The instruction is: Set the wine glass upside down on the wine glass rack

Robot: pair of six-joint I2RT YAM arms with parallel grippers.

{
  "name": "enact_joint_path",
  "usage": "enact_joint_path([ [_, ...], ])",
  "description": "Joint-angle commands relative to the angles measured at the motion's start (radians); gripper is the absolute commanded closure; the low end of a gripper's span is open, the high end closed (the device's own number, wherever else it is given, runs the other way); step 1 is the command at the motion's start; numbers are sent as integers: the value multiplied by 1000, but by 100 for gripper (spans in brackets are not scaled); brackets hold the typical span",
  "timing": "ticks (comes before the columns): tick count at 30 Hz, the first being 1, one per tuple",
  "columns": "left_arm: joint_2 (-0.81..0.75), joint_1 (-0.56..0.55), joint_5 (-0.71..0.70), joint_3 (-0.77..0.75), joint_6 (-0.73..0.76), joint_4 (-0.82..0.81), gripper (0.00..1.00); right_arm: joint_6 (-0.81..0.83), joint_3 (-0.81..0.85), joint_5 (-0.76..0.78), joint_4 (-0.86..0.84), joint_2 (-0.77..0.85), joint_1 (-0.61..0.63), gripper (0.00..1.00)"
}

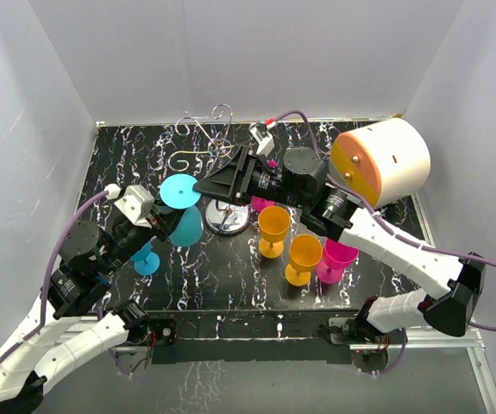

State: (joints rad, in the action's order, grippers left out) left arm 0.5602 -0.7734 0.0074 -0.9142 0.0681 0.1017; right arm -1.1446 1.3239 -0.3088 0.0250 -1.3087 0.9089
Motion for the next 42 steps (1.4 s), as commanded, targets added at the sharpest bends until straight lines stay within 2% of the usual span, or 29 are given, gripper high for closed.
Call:
enact_joint_path([
  [1, -3, 3, 16, -35, 23, -4, 100, -22, 52, -9, -56, -10, 5, 60],
  [9, 9, 3, 34, -35, 17, 7, 100, -50, 38, -38, -96, -18, 7, 79],
  [14, 12, 2, 36, -32, -9, 22, 100, -77, 23, -48, -130, -16, 7, 100],
  [16, 7, 3, 32, -28, -28, 32, 95, -95, 5, -42, -155, -11, 7, 100],
  [18, 1, 3, 10, -27, -61, 44, 85, -104, -4, -33, -162, -10, 7, 100],
  [21, -13, 3, -19, -38, -140, 99, 51, -114, -22, -18, -178, -2, 7, 100],
  [23, -25, 3, -39, -54, -213, 152, 39, -114, -32, -3, -181, 5, 7, 100],
  [28, -63, 3, -68, -104, -470, 290, 32, -101, -58, 55, -172, 31, 7, 100],
  [33, -113, 3, -158, -122, -786, 333, 27, -94, -82, 86, -167, 39, 7, 100],
  [38, -121, 2, -276, -140, -978, 343, 23, -92, -92, 82, -165, 38, 7, 100],
  [42, -93, 3, -301, -170, -1050, 342, 23, -90, -106, 72, -165, 45, 7, 100],
])
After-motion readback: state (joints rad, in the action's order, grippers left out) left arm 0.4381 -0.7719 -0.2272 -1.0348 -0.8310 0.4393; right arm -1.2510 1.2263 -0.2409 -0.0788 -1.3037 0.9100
